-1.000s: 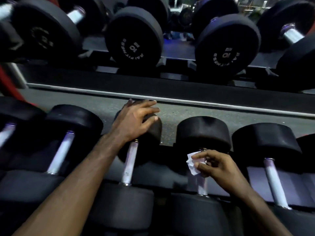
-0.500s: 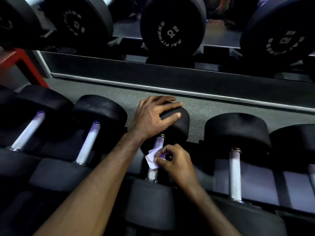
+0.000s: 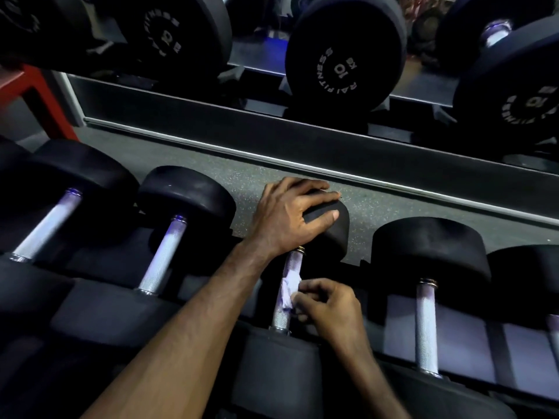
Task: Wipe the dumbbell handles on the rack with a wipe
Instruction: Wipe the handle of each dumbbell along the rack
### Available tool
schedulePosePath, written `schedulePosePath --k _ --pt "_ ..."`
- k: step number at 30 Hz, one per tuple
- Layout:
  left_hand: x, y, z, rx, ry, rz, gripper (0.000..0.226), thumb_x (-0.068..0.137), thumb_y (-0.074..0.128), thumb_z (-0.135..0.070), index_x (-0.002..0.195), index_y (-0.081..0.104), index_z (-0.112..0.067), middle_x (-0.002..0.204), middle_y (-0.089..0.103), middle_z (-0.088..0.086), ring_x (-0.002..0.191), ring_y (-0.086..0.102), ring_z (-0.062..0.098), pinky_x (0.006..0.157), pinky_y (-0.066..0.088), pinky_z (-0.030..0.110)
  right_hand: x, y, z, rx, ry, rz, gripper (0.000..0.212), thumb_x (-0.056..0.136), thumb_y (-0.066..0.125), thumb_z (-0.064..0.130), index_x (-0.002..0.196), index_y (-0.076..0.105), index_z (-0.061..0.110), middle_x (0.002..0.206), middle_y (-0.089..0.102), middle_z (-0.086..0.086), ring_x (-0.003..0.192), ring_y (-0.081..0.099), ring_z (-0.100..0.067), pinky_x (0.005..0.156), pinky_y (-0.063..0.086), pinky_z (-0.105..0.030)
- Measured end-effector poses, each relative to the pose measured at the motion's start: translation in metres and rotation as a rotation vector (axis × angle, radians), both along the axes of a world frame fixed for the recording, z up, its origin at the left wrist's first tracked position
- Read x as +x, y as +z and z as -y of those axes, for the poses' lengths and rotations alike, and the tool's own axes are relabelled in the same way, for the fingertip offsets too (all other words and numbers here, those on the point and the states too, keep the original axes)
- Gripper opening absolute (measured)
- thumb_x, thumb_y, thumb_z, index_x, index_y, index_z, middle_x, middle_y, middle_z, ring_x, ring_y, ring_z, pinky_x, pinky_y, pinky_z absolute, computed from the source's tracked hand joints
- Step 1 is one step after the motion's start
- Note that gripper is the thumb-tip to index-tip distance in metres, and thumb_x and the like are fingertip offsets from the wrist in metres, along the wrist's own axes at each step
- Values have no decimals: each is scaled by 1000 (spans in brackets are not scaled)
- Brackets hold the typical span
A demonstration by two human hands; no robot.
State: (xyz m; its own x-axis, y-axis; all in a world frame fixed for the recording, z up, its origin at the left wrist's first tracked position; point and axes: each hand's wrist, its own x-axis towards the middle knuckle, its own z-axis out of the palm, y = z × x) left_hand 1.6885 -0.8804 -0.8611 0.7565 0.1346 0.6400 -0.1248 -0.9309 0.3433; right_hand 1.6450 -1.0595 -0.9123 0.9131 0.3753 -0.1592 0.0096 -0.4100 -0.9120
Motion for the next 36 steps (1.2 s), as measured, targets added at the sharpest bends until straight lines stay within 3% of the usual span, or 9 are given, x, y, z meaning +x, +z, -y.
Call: schedulePosePath --k 2,5,9,13,16,22,25,31,36 --pt "0 1 0 0 1 -5 48 93 51 -72 132 70 -52 143 60 -28 129 50 8 107 32 36 9 0 -7 83 -17 -50 2 82 79 19 81 79 18 73 77 -7 74 77 -29 74 65 -46" --pt "0 2 0 4 -7 -20 49 94 49 -72 134 70 -52 145 60 -28 130 49 8 106 33 38 23 2 -16 58 -13 -6 14 85 75 33 78 79 22 67 75 -6 63 73 -21 72 64 -45" --pt "0 1 1 -12 -8 -8 47 94 50 -71 132 70 -52 144 61 -28 129 51 9 108 36 41 0 1 5 84 176 -273 30 100 64 18 73 72 11 64 67 -9 54 58 -14 52 44 -21" --pt "-1 2 3 -15 -8 -22 47 94 50 -72 132 69 -54 144 60 -29 130 50 9 108 32 36 15 0 -5 277 111 -490 20 95 53 3 83 69 6 73 55 -14 63 51 -18 52 45 -21" --pt "-1 3 1 -12 -12 -26 47 95 49 -71 134 68 -54 145 59 -29 132 48 8 109 32 37 30 -1 -23 301 50 -536 32 90 44 -1 96 75 7 91 68 -17 77 63 -25 65 51 -29" --pt "0 2 1 -18 -21 -7 44 96 53 -69 133 70 -53 144 60 -28 131 49 8 110 32 37 23 -8 -11 396 261 -811 42 92 39 -12 111 75 -1 100 74 -25 81 76 -30 69 62 -36" --pt "1 1 1 -28 -30 -2 43 96 54 -67 133 70 -52 143 60 -28 131 49 8 109 31 36 39 -4 -29 575 107 -729 33 97 42 -9 109 72 -2 92 74 -21 83 73 -30 67 62 -31" --pt "1 -1 0 -51 -34 4 41 96 56 -65 133 70 -52 142 61 -29 132 50 9 112 33 40 22 -24 -8 349 292 -778 36 84 51 -11 110 72 3 120 69 -35 87 70 -32 66 59 -31" --pt "2 0 0 -60 -31 5 40 96 58 -64 132 70 -52 141 61 -30 132 53 11 111 39 48 32 -9 -19 440 197 -668 40 87 44 -15 91 80 2 95 74 -24 68 71 -20 57 58 -26"
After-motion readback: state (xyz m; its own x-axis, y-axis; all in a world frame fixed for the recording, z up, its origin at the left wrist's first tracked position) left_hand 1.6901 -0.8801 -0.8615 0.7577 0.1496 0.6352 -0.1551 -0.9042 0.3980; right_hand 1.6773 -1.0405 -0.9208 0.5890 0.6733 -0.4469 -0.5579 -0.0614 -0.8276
